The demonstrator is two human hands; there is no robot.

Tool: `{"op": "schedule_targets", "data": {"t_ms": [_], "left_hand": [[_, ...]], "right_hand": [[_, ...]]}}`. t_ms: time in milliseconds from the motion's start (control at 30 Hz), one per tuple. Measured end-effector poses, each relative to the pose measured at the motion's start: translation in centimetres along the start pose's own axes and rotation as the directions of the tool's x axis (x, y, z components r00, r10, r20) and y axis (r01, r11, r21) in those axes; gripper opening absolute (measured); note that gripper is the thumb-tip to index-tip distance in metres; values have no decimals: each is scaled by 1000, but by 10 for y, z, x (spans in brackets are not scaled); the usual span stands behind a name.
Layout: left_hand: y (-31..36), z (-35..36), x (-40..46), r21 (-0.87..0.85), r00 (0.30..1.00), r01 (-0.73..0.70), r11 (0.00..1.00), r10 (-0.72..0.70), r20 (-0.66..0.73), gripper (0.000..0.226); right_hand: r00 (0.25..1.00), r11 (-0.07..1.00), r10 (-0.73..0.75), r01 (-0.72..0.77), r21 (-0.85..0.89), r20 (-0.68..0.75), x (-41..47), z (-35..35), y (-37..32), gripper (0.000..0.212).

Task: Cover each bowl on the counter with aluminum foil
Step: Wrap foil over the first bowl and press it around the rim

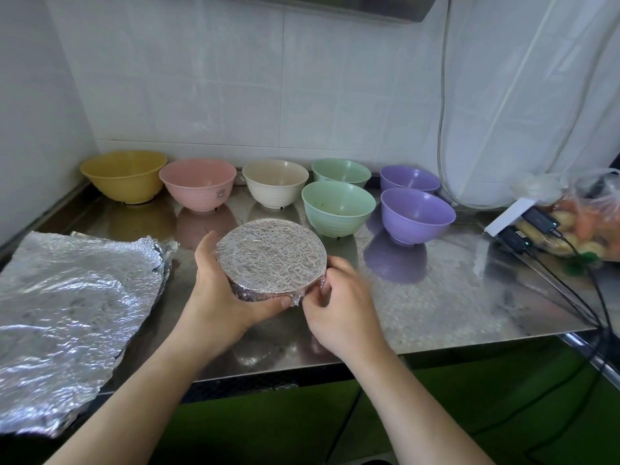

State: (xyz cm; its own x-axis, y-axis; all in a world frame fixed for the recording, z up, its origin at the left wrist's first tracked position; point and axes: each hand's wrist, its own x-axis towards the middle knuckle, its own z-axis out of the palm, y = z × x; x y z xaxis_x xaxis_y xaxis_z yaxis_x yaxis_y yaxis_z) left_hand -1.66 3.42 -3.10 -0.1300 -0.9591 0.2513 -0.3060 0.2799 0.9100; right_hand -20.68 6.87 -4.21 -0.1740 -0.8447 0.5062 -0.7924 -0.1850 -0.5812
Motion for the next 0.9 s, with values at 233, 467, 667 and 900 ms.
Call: {"op": "schedule_targets", "data": {"t_ms": [233, 467, 667, 900], "left_hand": [[-3, -1, 1, 11, 1000, -9, 1000, 9, 13, 156], [-3, 0, 0, 12, 1000, -5, 1000, 5, 10, 162], [-1, 6, -1, 46, 998, -35, 998, 37, -48, 160], [-4, 7, 1, 65, 997, -23, 998, 28, -74, 156]], "right_hand": [[999, 988, -8, 13, -154, 34, -7, 2, -17, 31], [989, 964, 53, -15, -264, 137, -14, -2, -35, 49], [964, 948, 96, -13, -317, 249, -17, 1, -43, 47], [900, 933, 150, 7, -360, 409, -18, -11, -48, 52]]}}
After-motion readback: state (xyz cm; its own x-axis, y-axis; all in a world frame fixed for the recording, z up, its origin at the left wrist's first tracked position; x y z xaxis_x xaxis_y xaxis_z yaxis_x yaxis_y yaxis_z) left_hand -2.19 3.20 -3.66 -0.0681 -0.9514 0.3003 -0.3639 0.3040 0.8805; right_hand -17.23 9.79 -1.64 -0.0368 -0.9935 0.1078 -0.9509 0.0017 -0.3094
